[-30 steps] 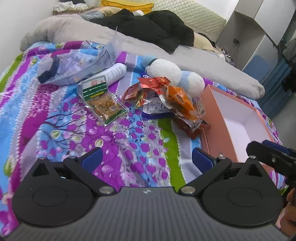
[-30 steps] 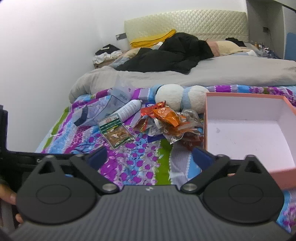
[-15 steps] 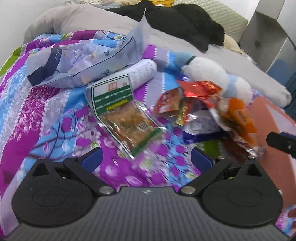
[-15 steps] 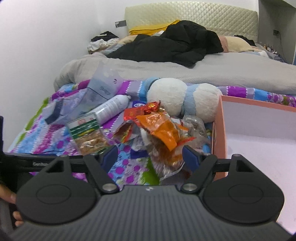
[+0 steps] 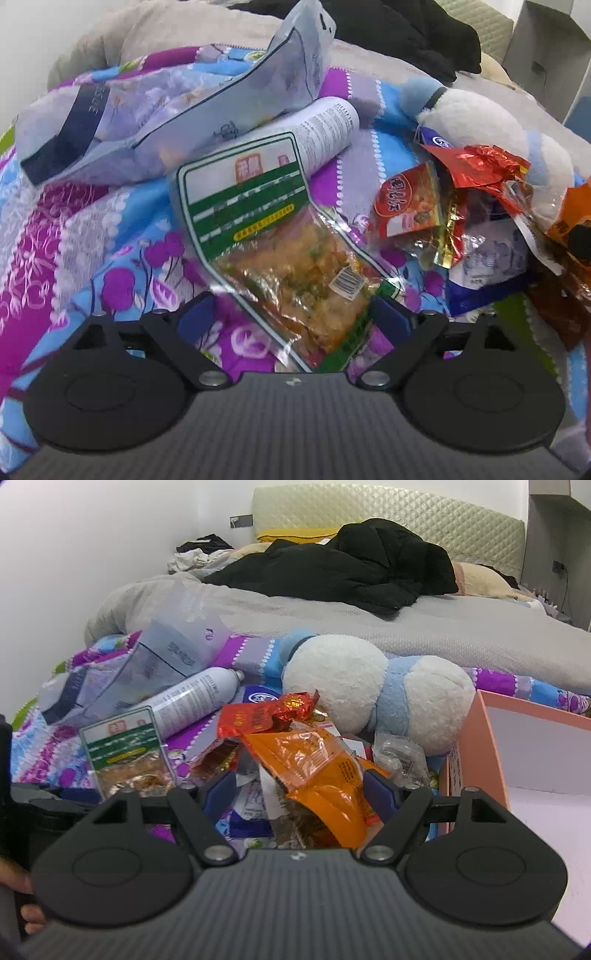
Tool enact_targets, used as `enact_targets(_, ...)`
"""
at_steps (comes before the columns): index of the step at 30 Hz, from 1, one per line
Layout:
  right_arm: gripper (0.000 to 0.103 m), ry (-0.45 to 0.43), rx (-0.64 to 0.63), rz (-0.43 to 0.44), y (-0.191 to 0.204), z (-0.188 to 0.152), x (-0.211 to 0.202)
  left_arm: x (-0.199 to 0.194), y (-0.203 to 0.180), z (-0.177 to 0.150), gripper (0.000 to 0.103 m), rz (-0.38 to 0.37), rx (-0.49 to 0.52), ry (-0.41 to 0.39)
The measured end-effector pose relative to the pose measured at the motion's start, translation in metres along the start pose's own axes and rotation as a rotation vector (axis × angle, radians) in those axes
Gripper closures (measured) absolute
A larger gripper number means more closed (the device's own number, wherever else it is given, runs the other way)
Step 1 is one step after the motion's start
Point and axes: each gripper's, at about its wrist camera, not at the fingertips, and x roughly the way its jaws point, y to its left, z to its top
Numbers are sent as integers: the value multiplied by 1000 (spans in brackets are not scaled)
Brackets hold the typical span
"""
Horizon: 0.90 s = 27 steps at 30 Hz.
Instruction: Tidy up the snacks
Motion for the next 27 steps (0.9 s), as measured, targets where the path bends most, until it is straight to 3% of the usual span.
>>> enact_targets(3,35,-3,-17,-28,1,1,5,0,-3,3,26,-3,15,-13)
enact_targets(6,51,15,-63,-45,3,1,5,-3,-6,3,37,-22,12,-15)
enact_targets(9,55,11,-70,-50,3,1,-2,-9,-8,1,52,-48,-4,-3)
enact_targets(12,59,10,-79,-60,5,1,-11,-18,-7,-3,61,-74,-33,15)
enact_targets(19,62,7,-83,-47,12,-6,-48,-58,-5,-22,77,-126,-99,54)
enact_targets(27,65,44,-128,-69,31,-34,-103,-111,-22,-65,81,-192,-154,112)
